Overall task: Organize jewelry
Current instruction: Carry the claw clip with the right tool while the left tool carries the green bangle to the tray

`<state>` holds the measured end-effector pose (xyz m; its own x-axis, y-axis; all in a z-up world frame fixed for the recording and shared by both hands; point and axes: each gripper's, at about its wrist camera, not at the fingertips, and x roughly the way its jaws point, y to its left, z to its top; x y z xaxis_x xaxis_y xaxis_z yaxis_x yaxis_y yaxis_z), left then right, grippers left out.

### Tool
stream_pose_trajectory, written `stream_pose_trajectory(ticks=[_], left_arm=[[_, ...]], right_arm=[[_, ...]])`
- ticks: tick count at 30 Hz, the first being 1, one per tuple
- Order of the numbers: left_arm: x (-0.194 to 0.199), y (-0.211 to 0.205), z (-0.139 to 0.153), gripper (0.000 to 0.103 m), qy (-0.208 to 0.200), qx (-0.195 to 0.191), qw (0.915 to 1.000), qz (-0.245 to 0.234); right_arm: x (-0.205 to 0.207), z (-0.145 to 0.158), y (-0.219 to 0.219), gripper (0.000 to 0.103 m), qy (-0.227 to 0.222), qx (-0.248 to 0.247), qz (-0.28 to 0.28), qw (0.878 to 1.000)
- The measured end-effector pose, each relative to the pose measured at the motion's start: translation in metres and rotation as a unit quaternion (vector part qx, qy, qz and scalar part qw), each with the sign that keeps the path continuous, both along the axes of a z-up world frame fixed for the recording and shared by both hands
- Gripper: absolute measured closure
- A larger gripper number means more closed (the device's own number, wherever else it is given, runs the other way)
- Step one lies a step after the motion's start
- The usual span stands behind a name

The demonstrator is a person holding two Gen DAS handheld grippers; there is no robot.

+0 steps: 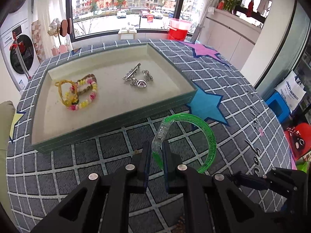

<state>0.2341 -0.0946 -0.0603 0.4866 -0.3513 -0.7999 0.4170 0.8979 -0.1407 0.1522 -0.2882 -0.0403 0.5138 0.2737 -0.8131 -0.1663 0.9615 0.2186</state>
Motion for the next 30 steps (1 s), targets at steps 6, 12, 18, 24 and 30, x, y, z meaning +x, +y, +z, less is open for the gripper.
stream_pose_trajectory(ticks=[6, 12, 18, 24, 30], left_arm=[[-0.014, 0.01, 0.013, 0.077, -0.025, 0.001, 0.9997, 0.001], [-0.02, 0.022, 0.021, 0.077, -0.036, -0.007, 0.9993, 0.006], [-0.02, 0.036, 0.028, 0.077, -0.044, -0.019, 0.9987, 0.018], [-0.017, 0.059, 0.034, 0.077, -0.052, -0.029, 0.9975, 0.039], [-0.005, 0.089, 0.04, 0.077, -0.058, -0.032, 0.9949, 0.075]], right_arm=[[0.004, -0.003, -0.007, 0.066, 0.013, 0.012, -0.019, 1.0], [0.003, 0.0, -0.014, 0.066, 0.018, 0.016, -0.039, 0.999], [0.006, 0.006, -0.017, 0.066, 0.019, 0.02, -0.052, 0.998], [0.014, 0.015, -0.014, 0.066, 0.015, 0.022, -0.056, 0.998], [0.034, 0.031, -0.007, 0.066, 0.001, 0.025, -0.049, 0.998]])
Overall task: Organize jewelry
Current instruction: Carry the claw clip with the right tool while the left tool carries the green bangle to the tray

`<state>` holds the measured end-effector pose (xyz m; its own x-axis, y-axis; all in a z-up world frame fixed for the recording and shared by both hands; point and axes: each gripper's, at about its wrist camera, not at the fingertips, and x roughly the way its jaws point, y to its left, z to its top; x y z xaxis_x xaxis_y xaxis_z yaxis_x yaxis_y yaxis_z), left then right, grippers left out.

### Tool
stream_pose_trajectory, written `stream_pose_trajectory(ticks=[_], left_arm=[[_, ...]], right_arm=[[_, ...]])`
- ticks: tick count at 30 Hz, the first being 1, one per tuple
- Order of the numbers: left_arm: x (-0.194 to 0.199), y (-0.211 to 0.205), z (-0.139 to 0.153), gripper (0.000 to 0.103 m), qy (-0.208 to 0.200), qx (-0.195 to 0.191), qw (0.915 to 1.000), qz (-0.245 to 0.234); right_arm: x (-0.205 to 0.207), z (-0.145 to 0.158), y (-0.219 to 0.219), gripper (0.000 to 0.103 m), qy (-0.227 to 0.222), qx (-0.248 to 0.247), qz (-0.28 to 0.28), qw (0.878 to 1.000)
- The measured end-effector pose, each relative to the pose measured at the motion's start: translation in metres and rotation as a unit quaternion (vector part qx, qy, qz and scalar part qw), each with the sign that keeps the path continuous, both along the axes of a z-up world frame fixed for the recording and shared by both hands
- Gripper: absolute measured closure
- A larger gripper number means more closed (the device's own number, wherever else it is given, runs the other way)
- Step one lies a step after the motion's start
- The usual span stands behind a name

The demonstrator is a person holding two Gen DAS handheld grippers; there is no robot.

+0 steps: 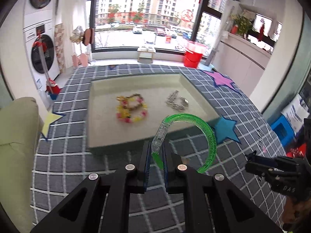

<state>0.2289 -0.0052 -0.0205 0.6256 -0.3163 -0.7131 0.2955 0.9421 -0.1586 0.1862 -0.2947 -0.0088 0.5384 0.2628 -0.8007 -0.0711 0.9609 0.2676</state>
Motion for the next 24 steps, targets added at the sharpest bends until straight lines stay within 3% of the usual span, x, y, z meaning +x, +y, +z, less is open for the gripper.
stream_pose_trajectory(ticks=[13, 24], left_arm=[[0.052, 0.019, -0.006, 0.077, 0.009, 0.017, 0.9995, 0.025], [0.093, 0.006, -0.036, 0.077, 0.036, 0.056, 0.9973, 0.03]], right_arm=[[0.074, 0.031, 0.015, 0.066, -0.026, 0.0, 0.021, 0.999], [0.142, 0.01, 0.031, 0.066, 0.003, -0.006, 0.03, 1.0]])
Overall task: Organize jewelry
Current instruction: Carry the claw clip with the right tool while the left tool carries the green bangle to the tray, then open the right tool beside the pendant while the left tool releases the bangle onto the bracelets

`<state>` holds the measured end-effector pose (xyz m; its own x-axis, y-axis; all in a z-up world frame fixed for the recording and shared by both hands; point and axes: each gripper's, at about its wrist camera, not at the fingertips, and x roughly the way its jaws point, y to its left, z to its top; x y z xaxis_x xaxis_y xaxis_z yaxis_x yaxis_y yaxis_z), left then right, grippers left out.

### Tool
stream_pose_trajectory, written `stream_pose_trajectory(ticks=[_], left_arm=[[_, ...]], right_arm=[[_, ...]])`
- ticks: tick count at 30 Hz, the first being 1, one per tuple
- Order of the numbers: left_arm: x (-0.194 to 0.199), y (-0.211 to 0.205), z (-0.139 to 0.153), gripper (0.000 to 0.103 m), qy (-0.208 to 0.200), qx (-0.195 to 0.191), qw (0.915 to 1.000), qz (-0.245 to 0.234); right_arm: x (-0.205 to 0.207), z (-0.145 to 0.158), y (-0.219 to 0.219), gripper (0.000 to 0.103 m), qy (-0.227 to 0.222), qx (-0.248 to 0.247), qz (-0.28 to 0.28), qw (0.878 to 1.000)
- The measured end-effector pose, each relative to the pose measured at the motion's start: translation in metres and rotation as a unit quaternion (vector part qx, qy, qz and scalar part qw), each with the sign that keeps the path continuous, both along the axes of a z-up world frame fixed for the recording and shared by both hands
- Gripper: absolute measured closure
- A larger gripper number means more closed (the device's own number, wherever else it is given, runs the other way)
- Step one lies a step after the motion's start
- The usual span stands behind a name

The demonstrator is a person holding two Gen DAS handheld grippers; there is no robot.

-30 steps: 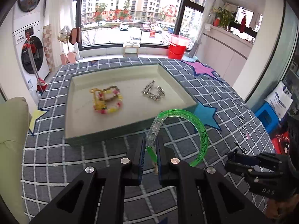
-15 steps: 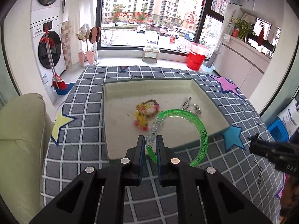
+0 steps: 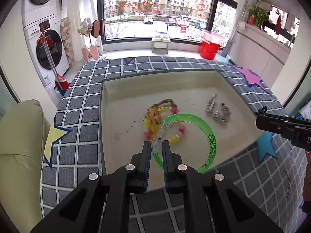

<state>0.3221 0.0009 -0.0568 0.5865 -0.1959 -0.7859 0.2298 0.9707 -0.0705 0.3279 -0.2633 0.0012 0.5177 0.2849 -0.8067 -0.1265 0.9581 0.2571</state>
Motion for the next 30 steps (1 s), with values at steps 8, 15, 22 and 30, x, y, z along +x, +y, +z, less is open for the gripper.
stream_pose_trajectory(ticks=[8, 15, 22, 30], left_arm=[[0.029, 0.003, -0.015, 0.077, 0.013, 0.013, 0.9995, 0.025], [0.049, -0.002, -0.02, 0.077, 0.012, 0.026, 0.9989, 0.036], [0.057, -0.009, -0.026, 0.077, 0.007, 0.05, 0.9979, 0.039], [0.05, -0.018, -0.024, 0.077, 0.003, 0.063, 0.9974, 0.036]], right_arm=[[0.034, -0.028, 0.004, 0.066, 0.024, -0.005, -0.012, 1.0], [0.056, -0.041, -0.007, 0.066, 0.027, -0.006, -0.045, 0.999], [0.068, -0.051, -0.012, 0.065, 0.028, -0.004, -0.055, 0.998], [0.065, -0.051, -0.003, 0.056, 0.027, -0.023, -0.044, 0.998]])
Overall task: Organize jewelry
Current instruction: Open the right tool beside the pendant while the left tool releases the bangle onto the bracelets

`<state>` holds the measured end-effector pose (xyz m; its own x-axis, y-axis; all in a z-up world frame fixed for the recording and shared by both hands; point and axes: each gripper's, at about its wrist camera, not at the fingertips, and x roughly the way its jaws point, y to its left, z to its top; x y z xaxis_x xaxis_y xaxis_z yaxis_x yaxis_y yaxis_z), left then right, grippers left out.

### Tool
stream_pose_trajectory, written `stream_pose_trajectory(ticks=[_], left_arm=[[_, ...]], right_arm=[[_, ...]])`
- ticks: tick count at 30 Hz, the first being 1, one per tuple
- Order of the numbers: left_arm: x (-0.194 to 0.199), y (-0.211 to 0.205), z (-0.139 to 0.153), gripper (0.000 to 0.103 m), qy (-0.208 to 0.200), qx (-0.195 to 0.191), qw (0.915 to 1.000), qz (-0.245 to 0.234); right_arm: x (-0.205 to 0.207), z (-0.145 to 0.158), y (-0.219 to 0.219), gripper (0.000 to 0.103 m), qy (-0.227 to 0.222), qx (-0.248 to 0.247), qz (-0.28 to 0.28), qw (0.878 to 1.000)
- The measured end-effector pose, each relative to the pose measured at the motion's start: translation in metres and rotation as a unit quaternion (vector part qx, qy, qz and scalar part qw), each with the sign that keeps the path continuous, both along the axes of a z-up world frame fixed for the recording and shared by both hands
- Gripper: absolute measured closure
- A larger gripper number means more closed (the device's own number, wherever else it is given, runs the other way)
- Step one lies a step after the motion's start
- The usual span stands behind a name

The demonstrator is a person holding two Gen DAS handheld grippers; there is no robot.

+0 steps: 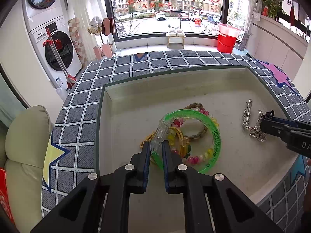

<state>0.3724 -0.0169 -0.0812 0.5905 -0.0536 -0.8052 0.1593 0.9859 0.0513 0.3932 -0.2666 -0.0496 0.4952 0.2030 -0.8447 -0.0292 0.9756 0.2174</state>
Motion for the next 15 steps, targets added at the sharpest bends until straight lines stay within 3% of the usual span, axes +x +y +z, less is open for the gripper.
stream_pose_trajectory(ticks=[1, 3, 6, 10, 15], left_arm=[[-0.001, 0.0, 0.001, 0.077, 0.001, -0.002, 1.0, 0.001], [-0.003, -0.001, 0.002, 0.077, 0.001, -0.004, 1.0, 0.001], [-0.006, -0.003, 0.005, 0.077, -0.001, -0.003, 1.0, 0.001], [-0.008, -0.003, 0.011, 0.077, -0.005, -0.006, 1.0, 0.005], [-0.01, 0.001, 0.013, 0.077, -0.008, -0.016, 0.9998, 0.005]], right_arm=[[0.0, 0.001, 0.001, 0.046, 0.0, 0.002, 0.001, 1.0], [-0.002, 0.004, 0.001, 0.037, -0.004, 0.005, 0.002, 1.0], [-0.005, 0.008, 0.002, 0.036, -0.008, 0.01, 0.003, 1.0], [-0.01, 0.014, 0.003, 0.023, -0.012, 0.019, 0.006, 1.0], [-0.015, 0.02, 0.006, 0.021, -0.015, 0.034, 0.014, 0.999]])
